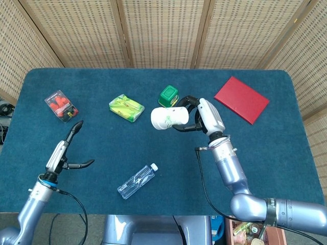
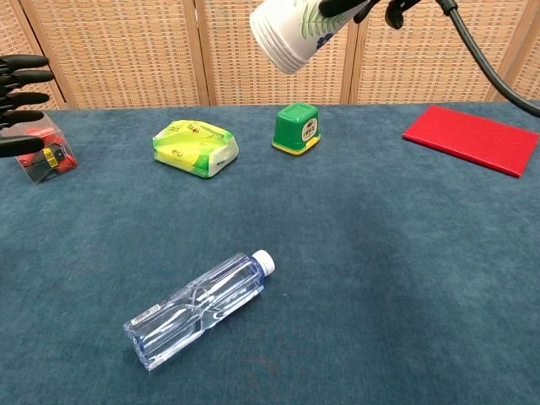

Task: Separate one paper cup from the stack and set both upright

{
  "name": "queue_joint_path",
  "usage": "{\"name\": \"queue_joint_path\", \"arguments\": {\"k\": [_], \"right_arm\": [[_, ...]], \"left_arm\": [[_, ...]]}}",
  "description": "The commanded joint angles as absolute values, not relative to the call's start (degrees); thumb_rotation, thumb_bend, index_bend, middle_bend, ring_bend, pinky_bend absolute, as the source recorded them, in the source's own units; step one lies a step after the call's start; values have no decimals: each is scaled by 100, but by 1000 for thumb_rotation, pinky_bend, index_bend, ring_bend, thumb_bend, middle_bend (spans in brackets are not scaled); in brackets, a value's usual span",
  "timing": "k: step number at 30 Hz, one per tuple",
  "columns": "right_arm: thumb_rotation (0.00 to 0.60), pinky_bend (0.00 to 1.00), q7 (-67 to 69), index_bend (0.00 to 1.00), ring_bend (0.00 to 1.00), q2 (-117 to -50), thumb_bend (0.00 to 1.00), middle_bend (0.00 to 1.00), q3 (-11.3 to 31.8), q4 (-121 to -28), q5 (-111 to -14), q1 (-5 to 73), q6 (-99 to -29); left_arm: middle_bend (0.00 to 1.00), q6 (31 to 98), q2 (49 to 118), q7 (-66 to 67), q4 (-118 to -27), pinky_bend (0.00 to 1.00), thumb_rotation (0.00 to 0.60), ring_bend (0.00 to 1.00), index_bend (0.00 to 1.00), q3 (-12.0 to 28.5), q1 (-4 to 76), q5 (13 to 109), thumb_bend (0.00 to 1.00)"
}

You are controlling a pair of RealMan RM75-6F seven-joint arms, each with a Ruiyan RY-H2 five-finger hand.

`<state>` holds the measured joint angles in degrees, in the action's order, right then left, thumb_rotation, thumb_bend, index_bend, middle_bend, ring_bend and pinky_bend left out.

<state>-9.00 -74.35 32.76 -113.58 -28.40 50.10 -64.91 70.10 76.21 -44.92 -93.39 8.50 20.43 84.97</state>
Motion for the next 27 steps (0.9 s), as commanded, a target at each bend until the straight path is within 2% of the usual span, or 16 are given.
{"name": "queue_joint_path", "arguments": {"k": [1,8,17,22,27], "right_arm": [[600,771,-918,782,530,-7453,329,647,3232,-11336,-2793,5042,-6498],[600,771,-933,782,530,-7497,329,647,3167,-11292,-2783,5124,-6538],[600,772,-970,782,530,-7586,329,647,3094,-11305,-2738,5223,-6604],[600,772,-1014,782,530,-7651,330,647,3065,-11321,-2712,5279,-6667],[600,772,-1064,782,530,-7703,329,647,3044,-11344,-2692,5330,-6727]], "left_arm": [[0,6836,7939,-5110,-9260,0,600,0,137,1029,2236,8302,195],[0,6758,8359,-5842,-8839,0,600,0,260,1249,2447,8175,195],[0,6617,8736,-6304,-8538,0,600,0,323,1443,2737,8104,196],[0,6506,8820,-6432,-8482,0,600,0,329,1413,2918,8263,195],[0,6433,8940,-6420,-8441,0,600,0,385,1438,3043,8219,195]]}}
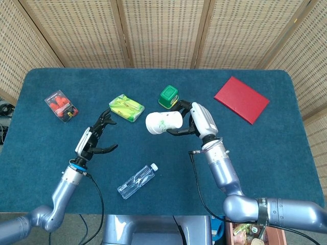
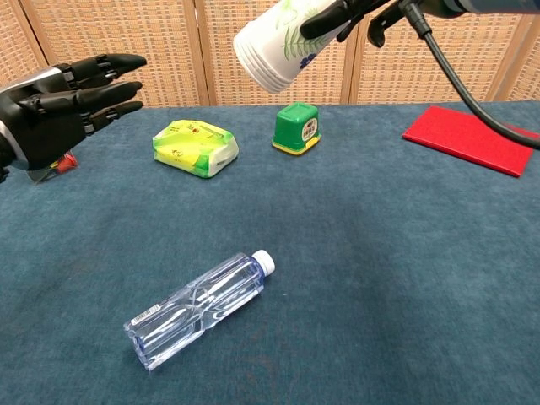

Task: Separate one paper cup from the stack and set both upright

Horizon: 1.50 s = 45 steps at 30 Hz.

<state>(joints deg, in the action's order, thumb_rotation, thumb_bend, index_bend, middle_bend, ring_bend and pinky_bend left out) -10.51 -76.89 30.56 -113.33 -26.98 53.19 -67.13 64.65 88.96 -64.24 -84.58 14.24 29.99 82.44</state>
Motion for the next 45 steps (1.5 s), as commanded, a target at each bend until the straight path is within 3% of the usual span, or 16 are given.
{"name": "queue_joint_path", "arguments": {"k": [1,16,21,45], "right_arm": [[600,772,-1073,782,530,-7710,329,647,3037,-11347,-2690,5336,-6734],[600,772,-1046,782,533,-7751,329,647,2979,-11305,-2687,5327,-6734],[600,772,-1007,782,534,-7720,329,647,2981,-11322,-2714,5295,-6719],[600,771,-895,782,535,-7692,330,647,2898,-11311,-2784,5232,-6595]], "left_arm": [[0,6416,8969,-6410,-8420,0,600,0,400,1449,3067,8199,195],[17,6282,9379,-6080,-8266,0,600,0,489,1632,3371,7916,238],[25,6220,9467,-5934,-8249,0,600,0,494,1681,3458,7833,288],[28,5968,9841,-5600,-8270,0,600,0,495,1853,3781,7599,289]]}}
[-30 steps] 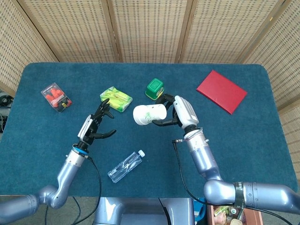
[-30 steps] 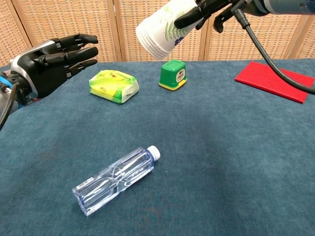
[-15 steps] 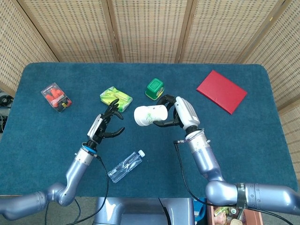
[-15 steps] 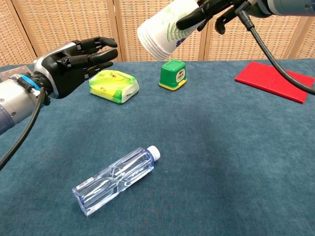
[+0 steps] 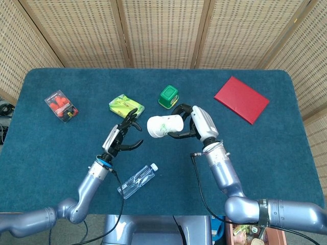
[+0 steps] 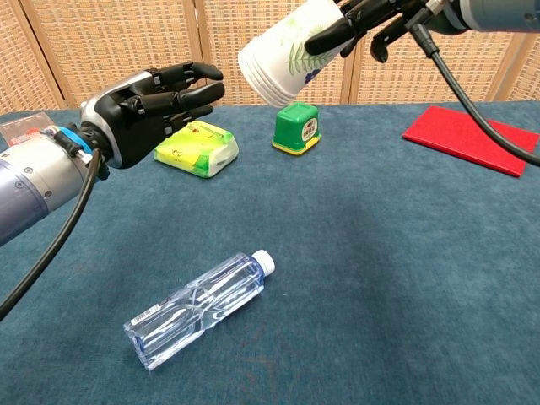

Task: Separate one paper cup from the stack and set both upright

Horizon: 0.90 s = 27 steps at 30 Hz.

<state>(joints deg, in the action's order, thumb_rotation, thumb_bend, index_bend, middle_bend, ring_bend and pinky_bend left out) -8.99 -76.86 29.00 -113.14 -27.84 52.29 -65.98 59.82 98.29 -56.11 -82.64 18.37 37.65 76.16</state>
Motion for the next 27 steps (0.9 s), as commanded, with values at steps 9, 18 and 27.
{"name": "queue_joint_path", "arguments": {"k": [9,18,27], "right_arm": [[600,772,-927,782,535,-7724,329,647,2861,-11293,-2772,5258,-6579],[600,771,-915,782,536,-7688,329,647,2848,-11340,-2799,5239,-6560],[600,771,-868,782,537,-7613,329,647,2830,-11351,-2836,5181,-6531]], "left_arm": [[28,5852,9979,-5466,-8219,0,600,0,496,1963,3900,7433,290],[29,5722,10147,-5476,-8140,0,600,0,501,1970,3989,7382,313],[29,5675,10254,-5470,-8077,0,600,0,501,2004,4072,7415,343]]}}
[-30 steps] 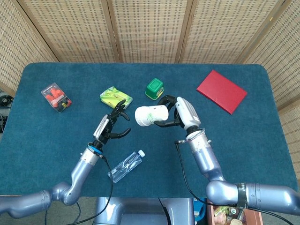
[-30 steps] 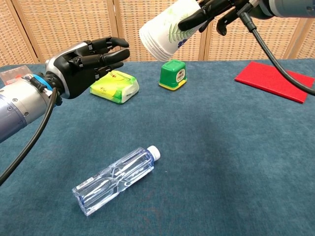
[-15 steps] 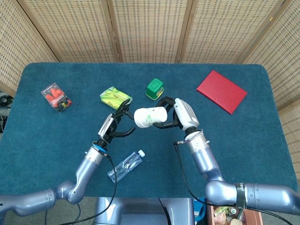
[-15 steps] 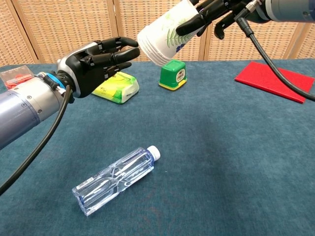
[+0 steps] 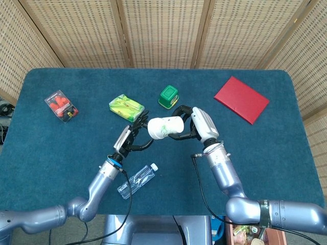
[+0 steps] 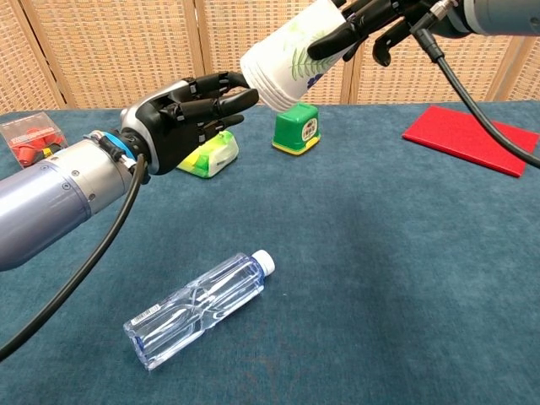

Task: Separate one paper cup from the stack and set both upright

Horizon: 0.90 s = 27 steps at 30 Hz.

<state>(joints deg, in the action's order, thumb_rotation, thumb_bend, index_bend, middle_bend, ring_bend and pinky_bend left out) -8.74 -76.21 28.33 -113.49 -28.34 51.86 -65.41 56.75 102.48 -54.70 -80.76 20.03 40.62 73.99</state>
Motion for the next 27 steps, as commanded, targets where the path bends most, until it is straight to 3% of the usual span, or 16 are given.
{"name": "queue_joint_path", "arguments": {"k": [1,12,27], "right_arm": [[600,772,-866,782,537,-7606,329,647,2827,-11352,-2842,5177,-6525],[600,772,-852,782,538,-7581,329,647,2790,-11353,-2863,5163,-6486],[600,771,-804,782,538,-7572,329,647,2744,-11346,-2910,5134,-6446]], "left_arm": [[29,5677,10257,-5475,-8084,0,600,0,502,2007,4081,7435,348],[33,5686,10290,-5559,-8116,0,600,0,515,1987,4127,7549,405],[55,5636,10305,-5621,-8068,0,600,0,620,1986,4137,7511,445]]}}
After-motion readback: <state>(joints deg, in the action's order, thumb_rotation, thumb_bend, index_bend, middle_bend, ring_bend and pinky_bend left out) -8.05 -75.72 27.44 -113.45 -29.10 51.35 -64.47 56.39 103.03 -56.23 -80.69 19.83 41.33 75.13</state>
